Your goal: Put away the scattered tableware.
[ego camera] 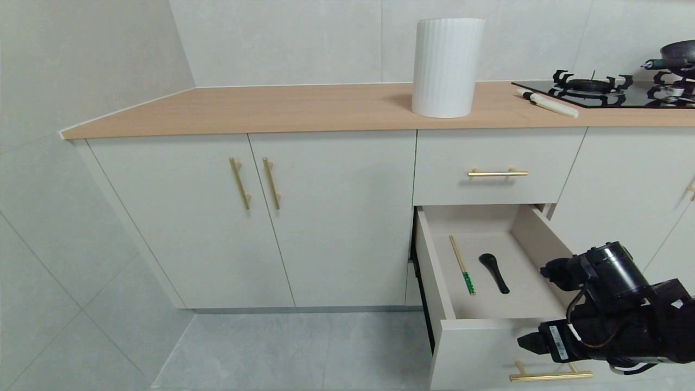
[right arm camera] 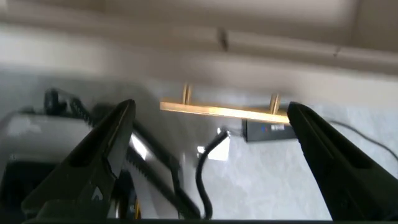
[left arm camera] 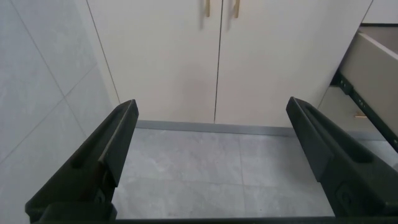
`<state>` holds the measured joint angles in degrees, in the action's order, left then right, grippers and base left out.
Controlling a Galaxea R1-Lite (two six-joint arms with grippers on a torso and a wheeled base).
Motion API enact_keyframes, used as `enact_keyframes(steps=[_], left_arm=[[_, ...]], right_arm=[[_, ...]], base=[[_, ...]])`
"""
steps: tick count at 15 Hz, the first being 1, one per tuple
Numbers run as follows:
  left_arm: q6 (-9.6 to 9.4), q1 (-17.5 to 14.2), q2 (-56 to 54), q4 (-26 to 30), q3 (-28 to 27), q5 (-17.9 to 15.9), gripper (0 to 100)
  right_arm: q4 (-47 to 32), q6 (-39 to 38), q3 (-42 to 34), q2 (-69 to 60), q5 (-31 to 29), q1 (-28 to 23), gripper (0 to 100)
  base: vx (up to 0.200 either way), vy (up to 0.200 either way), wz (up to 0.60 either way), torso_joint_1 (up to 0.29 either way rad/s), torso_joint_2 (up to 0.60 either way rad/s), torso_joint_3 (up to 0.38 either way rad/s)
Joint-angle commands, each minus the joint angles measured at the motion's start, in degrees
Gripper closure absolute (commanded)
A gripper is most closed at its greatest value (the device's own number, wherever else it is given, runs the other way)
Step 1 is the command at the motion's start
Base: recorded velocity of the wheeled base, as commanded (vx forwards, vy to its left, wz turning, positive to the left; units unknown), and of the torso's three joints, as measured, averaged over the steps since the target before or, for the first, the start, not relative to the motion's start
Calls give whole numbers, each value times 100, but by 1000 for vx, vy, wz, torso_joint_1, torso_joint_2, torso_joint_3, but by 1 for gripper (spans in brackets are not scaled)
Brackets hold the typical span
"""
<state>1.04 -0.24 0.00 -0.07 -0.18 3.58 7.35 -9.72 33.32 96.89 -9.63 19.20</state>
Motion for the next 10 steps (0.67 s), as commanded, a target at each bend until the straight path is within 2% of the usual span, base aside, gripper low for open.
enact_keyframes(steps=[1, 4, 10], left_arm=[[2, -2, 0, -1, 1, 2, 0], [2, -2, 0, -1, 1, 2, 0], [2, -2, 0, -1, 1, 2, 0]], right_arm=[[214, 5, 8, 207, -4, -74, 0], [741, 58, 228, 515, 5, -320, 0], [768, 523, 1617, 1429, 40, -725, 0]], base=[[0, 0, 0, 0, 0, 0], [0, 0, 0, 0, 0, 0], [0, 0, 0, 0, 0, 0]])
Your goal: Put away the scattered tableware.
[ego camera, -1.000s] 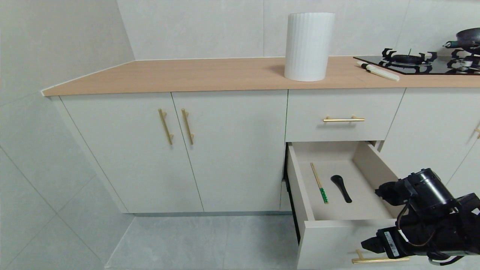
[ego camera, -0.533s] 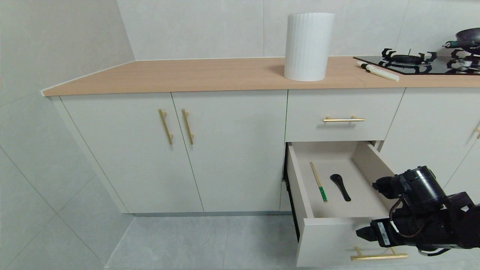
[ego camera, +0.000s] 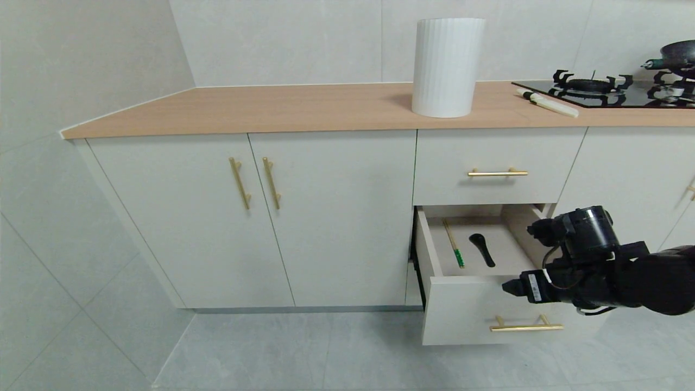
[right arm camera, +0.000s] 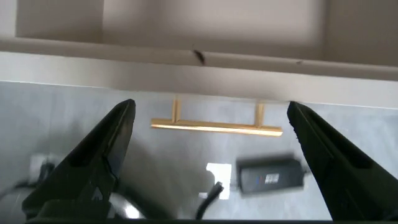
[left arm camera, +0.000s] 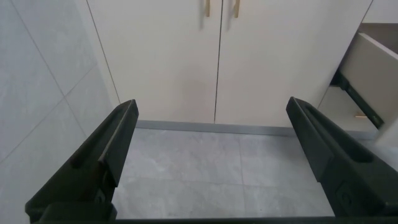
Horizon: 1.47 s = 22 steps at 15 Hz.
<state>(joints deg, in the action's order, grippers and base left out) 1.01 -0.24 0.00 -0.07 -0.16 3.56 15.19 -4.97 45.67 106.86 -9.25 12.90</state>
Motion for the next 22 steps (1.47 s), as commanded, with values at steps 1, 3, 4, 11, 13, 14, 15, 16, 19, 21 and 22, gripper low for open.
enact_keyframes(steps=[1, 3, 4, 11, 13, 14, 15, 16, 19, 21, 22], left_arm=[[4, -2, 0, -1, -2, 4, 0], [4, -2, 0, -1, -2, 4, 0], [4, -2, 0, -1, -2, 4, 0], [4, -2, 0, -1, 7, 4, 0], [4, -2, 0, -1, -2, 4, 0], [4, -2, 0, -1, 7, 4, 0], [4, -2, 0, -1, -2, 4, 0], [4, -2, 0, -1, -2, 4, 0], [4, -2, 0, -1, -2, 4, 0], [4, -2, 0, -1, -2, 4, 0], [4, -2, 0, -1, -2, 4, 0]], right_arm=[[-16, 49, 593, 599, 11, -112, 0], [-16, 49, 900, 871, 38, -147, 0], [-25, 49, 1006, 986, 55, -182, 0], [-16, 40, 1911, 1416, 416, -525, 0], [-7, -12, 2192, 1636, 442, -613, 0], [10, -12, 2219, 1750, 424, -613, 0], [125, -21, 2236, 1812, 416, -622, 0], [283, -39, 2227, 1856, 416, -622, 0], [1399, -65, 2104, 2269, 275, -622, 0], [1891, -74, 2104, 2471, 2, -604, 0], [2093, -74, 2096, 2541, -59, -595, 0]], base=[[0, 0, 0, 0, 0, 0], [0, 0, 0, 0, 0, 0], [0, 0, 0, 0, 0, 0], [0, 0, 0, 0, 0, 0], [0, 0, 0, 0, 0, 0], [0, 0, 0, 0, 0, 0], [0, 0, 0, 0, 0, 0], [0, 0, 0, 0, 0, 0], [0, 0, 0, 0, 0, 0], [0, 0, 0, 0, 0, 0], [0, 0, 0, 0, 0, 0]])
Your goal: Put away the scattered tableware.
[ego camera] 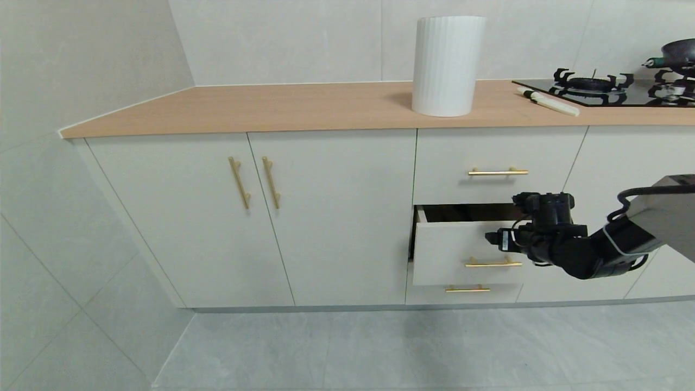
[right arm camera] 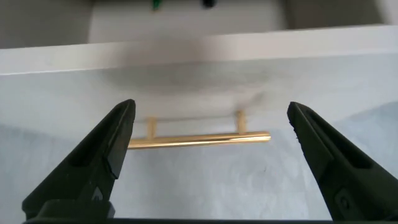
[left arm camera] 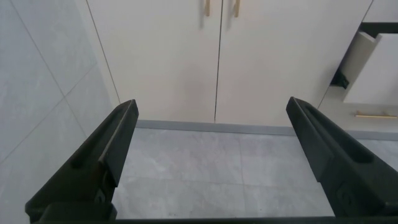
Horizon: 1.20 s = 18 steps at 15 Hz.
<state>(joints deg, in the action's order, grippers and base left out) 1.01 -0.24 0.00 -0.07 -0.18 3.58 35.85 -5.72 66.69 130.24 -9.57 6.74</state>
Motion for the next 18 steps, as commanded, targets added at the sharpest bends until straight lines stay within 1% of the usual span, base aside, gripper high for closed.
enact_keyframes(steps=[1, 3, 4, 5, 8, 11, 14, 17, 18], left_arm=[[4, -2, 0, -1, 9, 2, 0], [4, -2, 0, -1, 1, 2, 0], [4, -2, 0, -1, 1, 2, 0], [4, -2, 0, -1, 9, 2, 0], [4, -2, 0, -1, 9, 2, 0], [4, -2, 0, -1, 1, 2, 0], [4, -2, 0, -1, 1, 2, 0], [4, -2, 0, -1, 1, 2, 0], [4, -2, 0, -1, 1, 2, 0]], right_arm=[[229, -8, -7, 291, -36, 20, 0], [757, -17, 45, 537, -133, 47, 0], [1328, -52, 63, 739, -309, 64, 0], [1574, -52, 177, 897, -440, 99, 0], [1662, -70, 432, 1073, -678, 134, 0], [1855, -105, 617, 1205, -713, 134, 0], [1925, -158, 959, 1407, -1003, 143, 0], [1925, -158, 1047, 1486, -1003, 143, 0], [1925, -167, 1179, 1548, -1029, 134, 0]], base=[[0, 0, 0, 0, 0, 0], [0, 0, 0, 0, 0, 0], [0, 0, 0, 0, 0, 0], [0, 0, 0, 0, 0, 0], [0, 0, 0, 0, 0, 0], [0, 0, 0, 0, 0, 0], [0, 0, 0, 0, 0, 0], [0, 0, 0, 0, 0, 0], [0, 0, 0, 0, 0, 0]])
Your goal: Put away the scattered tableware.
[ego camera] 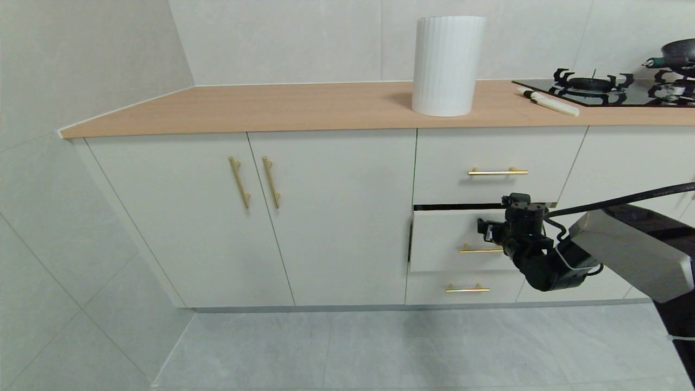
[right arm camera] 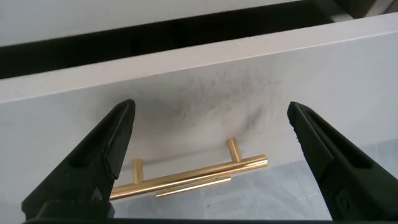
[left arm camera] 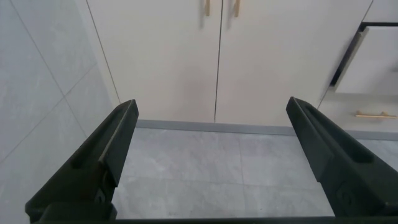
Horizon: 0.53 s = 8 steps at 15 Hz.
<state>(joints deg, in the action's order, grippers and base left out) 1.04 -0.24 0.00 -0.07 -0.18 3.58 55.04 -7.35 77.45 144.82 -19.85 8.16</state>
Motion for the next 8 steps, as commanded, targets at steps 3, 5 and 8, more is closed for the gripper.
enact_keyframes(steps=[3, 5, 8], left_arm=[[2, -2, 0, -1, 1, 2, 0], [2, -2, 0, -1, 1, 2, 0], [2, -2, 0, -1, 1, 2, 0]], right_arm=[[7, -74, 614, 389, -397, -7, 0], [7, -74, 684, 441, -441, -16, 0], [-2, -153, 886, 494, -573, -25, 0]], base=[[0, 0, 0, 0, 0, 0], [0, 0, 0, 0, 0, 0], [0, 0, 0, 0, 0, 0]])
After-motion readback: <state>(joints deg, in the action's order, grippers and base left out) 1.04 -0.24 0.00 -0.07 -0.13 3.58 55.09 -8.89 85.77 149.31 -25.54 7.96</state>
